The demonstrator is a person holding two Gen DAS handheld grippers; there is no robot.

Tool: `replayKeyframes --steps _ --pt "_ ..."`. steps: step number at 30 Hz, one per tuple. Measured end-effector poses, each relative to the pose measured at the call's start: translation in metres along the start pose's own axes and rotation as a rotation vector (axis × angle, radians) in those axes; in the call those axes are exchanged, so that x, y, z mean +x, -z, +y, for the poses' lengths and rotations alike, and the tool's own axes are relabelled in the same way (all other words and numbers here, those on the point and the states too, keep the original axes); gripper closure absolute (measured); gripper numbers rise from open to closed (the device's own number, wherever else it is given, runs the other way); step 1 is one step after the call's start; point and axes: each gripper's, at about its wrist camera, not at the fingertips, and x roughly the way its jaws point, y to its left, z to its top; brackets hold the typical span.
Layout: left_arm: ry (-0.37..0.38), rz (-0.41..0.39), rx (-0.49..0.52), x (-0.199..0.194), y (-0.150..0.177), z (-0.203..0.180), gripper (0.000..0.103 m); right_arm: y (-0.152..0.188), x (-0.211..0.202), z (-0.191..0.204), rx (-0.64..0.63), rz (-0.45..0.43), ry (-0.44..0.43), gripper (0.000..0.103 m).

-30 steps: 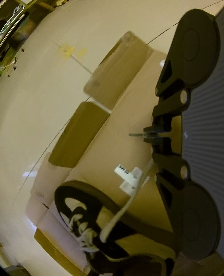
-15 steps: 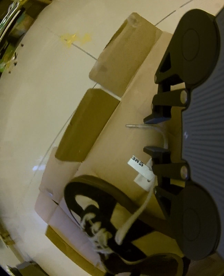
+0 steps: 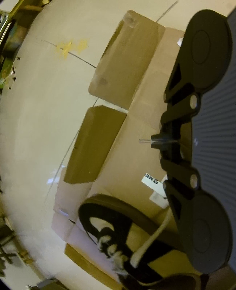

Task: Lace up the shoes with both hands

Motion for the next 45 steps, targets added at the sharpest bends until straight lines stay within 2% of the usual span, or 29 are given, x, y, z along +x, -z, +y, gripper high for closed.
replayKeyframes --steps 4,6,8,12,17,24,30,40,45 --pt "0.029 -0.003 -0.041 -0.006 0.0 0.009 0.088 -0.027 -0.034 0.025 -0.23 0.049 -0.001 0.102" --pt "0.038 -0.005 -0.054 -0.008 0.0 0.012 0.088 -0.042 -0.05 0.04 -0.346 0.096 -0.011 0.102" --pt "0.039 -0.01 -0.054 -0.008 0.002 0.013 0.088 -0.059 -0.066 0.062 -0.504 0.186 -0.016 0.102" --pt "0.052 -0.025 -0.081 -0.007 0.005 0.015 0.087 -0.08 -0.096 0.09 -0.669 0.302 -0.05 0.102" --pt "0.051 -0.047 -0.109 -0.009 0.01 0.014 0.088 -0.1 -0.117 0.111 -0.809 0.366 -0.042 0.102" --pt "0.063 -0.065 -0.132 -0.014 0.016 0.016 0.088 -0.114 -0.139 0.126 -0.883 0.374 -0.022 0.102" --pt "0.079 -0.077 -0.159 -0.018 0.019 0.021 0.088 -0.12 -0.145 0.134 -0.884 0.347 -0.026 0.102" --pt "0.116 -0.091 -0.257 -0.018 0.027 0.035 0.087 -0.108 -0.121 0.159 -0.795 0.24 -0.176 0.102" --pt "0.159 -0.082 -0.388 -0.015 0.032 0.052 0.087 -0.095 -0.103 0.167 -0.738 0.205 -0.235 0.102"
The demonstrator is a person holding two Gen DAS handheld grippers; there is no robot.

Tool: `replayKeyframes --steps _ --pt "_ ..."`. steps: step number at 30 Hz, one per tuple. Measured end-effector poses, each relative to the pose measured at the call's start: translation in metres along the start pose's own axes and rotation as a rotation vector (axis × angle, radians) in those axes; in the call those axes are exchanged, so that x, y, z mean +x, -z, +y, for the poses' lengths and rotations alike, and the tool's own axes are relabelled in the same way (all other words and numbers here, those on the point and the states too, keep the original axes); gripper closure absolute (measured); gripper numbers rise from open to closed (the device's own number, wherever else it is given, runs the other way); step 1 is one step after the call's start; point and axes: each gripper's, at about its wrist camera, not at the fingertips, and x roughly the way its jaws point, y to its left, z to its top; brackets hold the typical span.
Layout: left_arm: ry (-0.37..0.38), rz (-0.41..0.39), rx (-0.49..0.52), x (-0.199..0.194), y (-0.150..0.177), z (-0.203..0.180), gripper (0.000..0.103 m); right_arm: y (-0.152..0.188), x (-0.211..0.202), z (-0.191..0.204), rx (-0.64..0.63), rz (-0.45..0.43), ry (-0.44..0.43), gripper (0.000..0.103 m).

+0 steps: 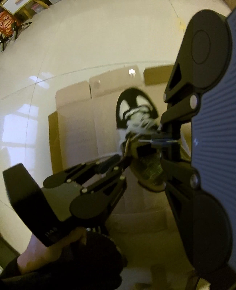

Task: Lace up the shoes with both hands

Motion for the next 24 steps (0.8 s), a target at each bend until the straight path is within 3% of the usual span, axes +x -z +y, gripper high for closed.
replayKeyframes --steps 4,9,24 --pt "0.057 0.008 -0.193 0.0 0.001 0.026 0.086 0.002 0.017 0.002 0.063 -0.048 -0.016 0.102" --pt "0.091 0.017 -0.343 0.001 0.004 0.047 0.085 0.0 0.035 0.002 0.113 -0.092 -0.025 0.102" --pt "0.099 0.026 -0.374 0.004 0.005 0.049 0.082 -0.012 0.061 -0.001 0.162 -0.069 -0.036 0.102"
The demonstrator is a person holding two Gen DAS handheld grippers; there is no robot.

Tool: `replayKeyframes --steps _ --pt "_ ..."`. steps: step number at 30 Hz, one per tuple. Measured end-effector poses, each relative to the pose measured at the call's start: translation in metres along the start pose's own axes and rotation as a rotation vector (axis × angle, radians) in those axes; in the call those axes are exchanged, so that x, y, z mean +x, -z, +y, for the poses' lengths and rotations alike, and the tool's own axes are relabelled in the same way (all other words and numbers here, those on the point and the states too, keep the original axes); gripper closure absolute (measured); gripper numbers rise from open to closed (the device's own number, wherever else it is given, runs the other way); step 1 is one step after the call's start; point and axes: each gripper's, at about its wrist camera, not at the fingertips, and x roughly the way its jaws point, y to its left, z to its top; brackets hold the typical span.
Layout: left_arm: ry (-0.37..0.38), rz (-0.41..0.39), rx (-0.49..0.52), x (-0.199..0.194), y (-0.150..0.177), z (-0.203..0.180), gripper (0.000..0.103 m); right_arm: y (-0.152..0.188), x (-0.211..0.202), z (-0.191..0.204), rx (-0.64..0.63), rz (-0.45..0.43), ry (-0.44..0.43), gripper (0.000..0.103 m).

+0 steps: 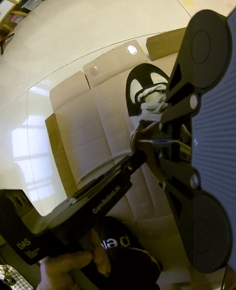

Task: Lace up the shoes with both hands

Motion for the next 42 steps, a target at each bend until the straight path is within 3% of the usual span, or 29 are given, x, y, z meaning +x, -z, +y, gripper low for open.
replayKeyframes --steps 22,29,36,42 --pt "0.02 0.017 0.025 -0.002 -0.001 -0.002 0.082 -0.006 0.01 0.006 0.003 -0.023 0.003 0.102" --pt "0.094 0.03 -0.01 -0.01 -0.003 0.001 0.083 0.005 0.008 0.007 -0.004 -0.083 0.09 0.102" --pt "0.158 0.003 -0.122 -0.01 -0.007 0.014 0.083 0.009 0.007 0.004 0.045 -0.11 0.057 0.102" --pt "0.188 0.024 -0.127 -0.006 -0.006 0.012 0.083 0.012 0.004 0.004 0.048 -0.134 0.04 0.102"
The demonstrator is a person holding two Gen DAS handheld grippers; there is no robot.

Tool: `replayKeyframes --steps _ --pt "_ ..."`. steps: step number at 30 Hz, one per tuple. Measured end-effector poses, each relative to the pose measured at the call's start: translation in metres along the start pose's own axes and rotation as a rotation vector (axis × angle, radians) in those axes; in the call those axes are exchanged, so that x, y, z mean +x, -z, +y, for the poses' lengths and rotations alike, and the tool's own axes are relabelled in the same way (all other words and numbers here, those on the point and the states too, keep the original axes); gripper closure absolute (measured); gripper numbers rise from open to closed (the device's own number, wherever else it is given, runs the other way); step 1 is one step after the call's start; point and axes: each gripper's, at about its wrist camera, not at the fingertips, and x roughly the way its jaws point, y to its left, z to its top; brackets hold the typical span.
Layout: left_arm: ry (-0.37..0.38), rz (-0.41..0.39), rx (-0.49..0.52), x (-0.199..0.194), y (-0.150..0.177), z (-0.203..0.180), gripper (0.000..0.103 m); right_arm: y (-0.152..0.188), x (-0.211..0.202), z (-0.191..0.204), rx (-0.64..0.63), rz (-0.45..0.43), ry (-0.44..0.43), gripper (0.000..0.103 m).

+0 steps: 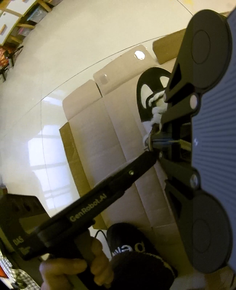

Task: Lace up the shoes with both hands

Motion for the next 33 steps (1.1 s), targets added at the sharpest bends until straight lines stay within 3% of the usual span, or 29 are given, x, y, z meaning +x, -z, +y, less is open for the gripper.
replayKeyframes --steps 11,32,33 --pt "0.059 0.001 -0.121 0.0 0.001 0.014 0.083 0.005 -0.006 -0.001 0.046 -0.016 -0.016 0.101" --pt "0.079 0.0 -0.186 0.0 0.002 0.019 0.083 0.023 -0.013 -0.004 0.06 -0.018 -0.02 0.101" --pt "0.08 0.0 -0.193 0.0 0.002 0.02 0.083 0.047 -0.032 -0.014 0.059 -0.02 -0.022 0.101"
